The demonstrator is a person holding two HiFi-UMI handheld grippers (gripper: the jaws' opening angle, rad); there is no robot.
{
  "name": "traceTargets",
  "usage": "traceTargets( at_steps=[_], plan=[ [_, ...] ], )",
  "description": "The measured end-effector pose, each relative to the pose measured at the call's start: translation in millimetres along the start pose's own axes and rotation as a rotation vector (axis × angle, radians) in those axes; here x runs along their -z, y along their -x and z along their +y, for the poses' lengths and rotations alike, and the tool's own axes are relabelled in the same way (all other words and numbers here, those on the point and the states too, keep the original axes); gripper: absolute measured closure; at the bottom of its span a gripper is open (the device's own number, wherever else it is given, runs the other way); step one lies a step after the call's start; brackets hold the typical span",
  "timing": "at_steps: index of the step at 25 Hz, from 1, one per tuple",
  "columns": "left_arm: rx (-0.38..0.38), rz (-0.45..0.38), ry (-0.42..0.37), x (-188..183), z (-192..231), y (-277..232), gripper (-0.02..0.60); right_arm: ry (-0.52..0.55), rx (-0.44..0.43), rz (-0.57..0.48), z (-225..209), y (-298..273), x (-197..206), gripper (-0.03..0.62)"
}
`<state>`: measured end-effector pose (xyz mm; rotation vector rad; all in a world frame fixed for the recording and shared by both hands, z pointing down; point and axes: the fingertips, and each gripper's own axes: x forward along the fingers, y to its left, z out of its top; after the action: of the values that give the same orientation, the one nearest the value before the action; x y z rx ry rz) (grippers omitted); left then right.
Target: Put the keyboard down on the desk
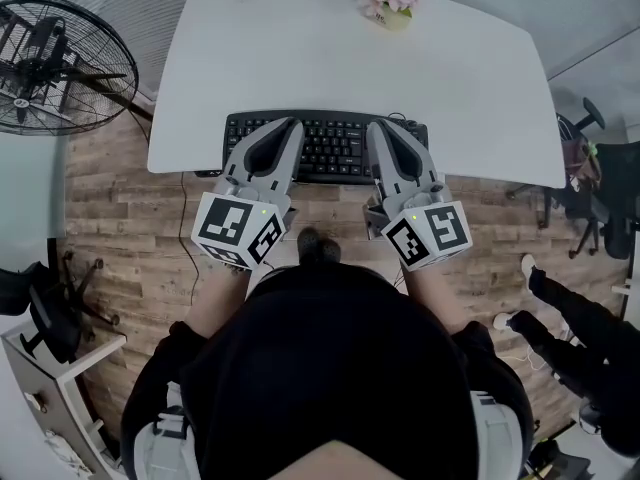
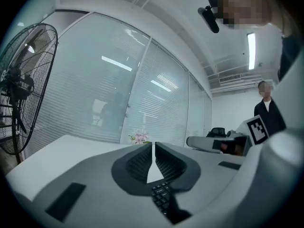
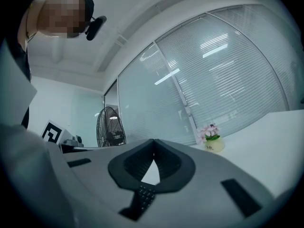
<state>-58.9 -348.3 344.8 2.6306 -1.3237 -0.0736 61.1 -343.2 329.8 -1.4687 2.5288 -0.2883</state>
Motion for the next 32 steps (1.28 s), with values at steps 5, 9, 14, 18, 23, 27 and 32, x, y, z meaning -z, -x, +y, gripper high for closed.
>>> traceTargets(
  at_steps=[5, 9, 14, 18, 23, 27, 32],
  plan=[
    [-0.007, -0.004, 0.007, -0.2, 0.4, 0.5, 0.569, -0.001, -0.008, -0.014, 1.4, 0.9, -3.0, 0.589],
    [-0.01, 0.002, 0.005, 0.3, 0.1, -0.9, 0.569, 0.017, -0.033, -0.021, 7.0, -0.2, -5.7, 0.589],
    [-0.024, -0.012, 0.008, -4.4, 4.2, 2.4, 0.569, 0.048, -0.046, -0.021, 12.8, -2.0, -8.5, 0.589],
    [-0.017, -0.023, 0.023, -7.6, 4.1, 4.0, 0.569, 0.044, -0.042, -0.015, 13.7, -2.3, -6.1, 0.589],
    [-0.016, -0.026, 0.005, -11.7, 3.9, 6.4, 0.569, 0.035, -0.033, -0.013, 14.7, -3.6, -5.4, 0.589],
    [-0.011, -0.028, 0.012, -12.6, 3.1, 6.3, 0.569, 0.038, -0.037, -0.011, 15.2, -3.8, -6.2, 0.589],
    [0.005, -0.033, 0.026, -14.3, 0.1, 7.3, 0.569, 0.047, -0.04, -0.01, 16.8, -3.2, -7.5, 0.59]
  ],
)
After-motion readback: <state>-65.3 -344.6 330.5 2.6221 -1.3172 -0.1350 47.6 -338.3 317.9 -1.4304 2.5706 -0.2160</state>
